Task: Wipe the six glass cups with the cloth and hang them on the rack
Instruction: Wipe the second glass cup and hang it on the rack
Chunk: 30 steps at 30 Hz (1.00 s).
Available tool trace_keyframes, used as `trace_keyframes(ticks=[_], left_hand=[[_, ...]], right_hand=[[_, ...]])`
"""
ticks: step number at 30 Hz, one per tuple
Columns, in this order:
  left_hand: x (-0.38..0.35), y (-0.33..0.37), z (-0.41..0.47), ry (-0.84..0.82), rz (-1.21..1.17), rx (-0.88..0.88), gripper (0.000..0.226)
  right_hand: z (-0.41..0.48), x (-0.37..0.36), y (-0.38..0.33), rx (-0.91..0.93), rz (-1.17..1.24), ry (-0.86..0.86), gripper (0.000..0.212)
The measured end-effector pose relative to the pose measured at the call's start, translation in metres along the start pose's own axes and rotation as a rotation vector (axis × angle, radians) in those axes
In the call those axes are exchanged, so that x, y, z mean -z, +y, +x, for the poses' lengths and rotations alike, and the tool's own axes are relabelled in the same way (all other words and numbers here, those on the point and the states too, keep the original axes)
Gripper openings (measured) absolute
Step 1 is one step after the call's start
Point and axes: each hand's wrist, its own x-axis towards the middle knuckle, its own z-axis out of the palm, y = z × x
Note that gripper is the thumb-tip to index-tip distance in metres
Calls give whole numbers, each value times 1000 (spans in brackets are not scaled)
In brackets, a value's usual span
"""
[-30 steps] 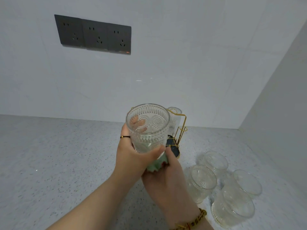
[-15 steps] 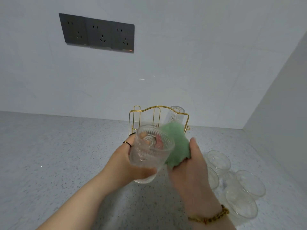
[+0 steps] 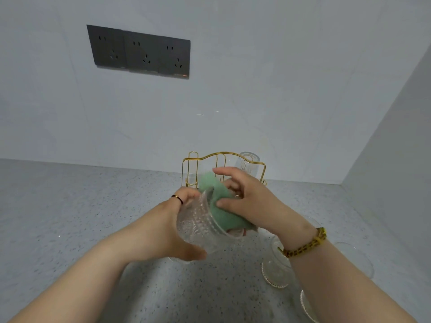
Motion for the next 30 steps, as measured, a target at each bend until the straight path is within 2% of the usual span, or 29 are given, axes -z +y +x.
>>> trace_keyframes(ticks=[2, 4, 5, 7, 9, 10, 12, 14, 17, 19, 21, 23, 25, 27, 29, 30], left_hand=[[-2, 3, -1, 34, 56, -8, 79], [-6, 5, -2, 163, 171, -22, 75], [-9, 8, -3, 238, 241, -27, 74], [-16, 7, -3, 409, 381, -91, 80], [-24, -5, 2, 574, 485, -213, 83], [-27, -10, 3, 639, 491, -248, 84], [-31, -14, 5, 671, 474, -271, 81], [-30, -8, 5, 576, 357, -256, 79], [-15, -11, 5, 230, -24, -150, 87], [-3, -21, 10, -2, -266, -93, 86], [0, -36, 12, -185, -589, -45, 100], [-5, -46, 11, -219, -789, -2, 114], [-16, -45, 11, -139, -798, -1, 116], [-24, -34, 11, 52, -668, -29, 108], [-28, -24, 9, 330, -516, -59, 81], [-30, -17, 8, 437, -431, -73, 77]], right_hand=[[6, -5, 0, 14, -120, -23, 34], [10, -8, 0, -7, -189, -35, 14], [11, -10, 2, -42, -214, -37, 15], [10, -13, 7, -172, -101, -64, 21], [7, -16, 12, -311, 197, -122, 19], [5, -17, 14, -342, 249, -121, 19], [5, -18, 17, -335, 168, -62, 17], [5, -16, 15, -229, -44, 3, 17], [2, -6, 7, -38, -341, 66, 20], [0, -2, 4, 66, -438, 68, 15], [-3, -3, 3, 138, -484, 42, 15], [-4, -6, 3, 163, -463, 43, 16], [-2, -7, 4, 104, -407, 68, 27], [1, -6, 5, -21, -351, 93, 26], [1, -6, 9, -194, -108, 65, 23], [0, -8, 11, -302, 100, 12, 24]])
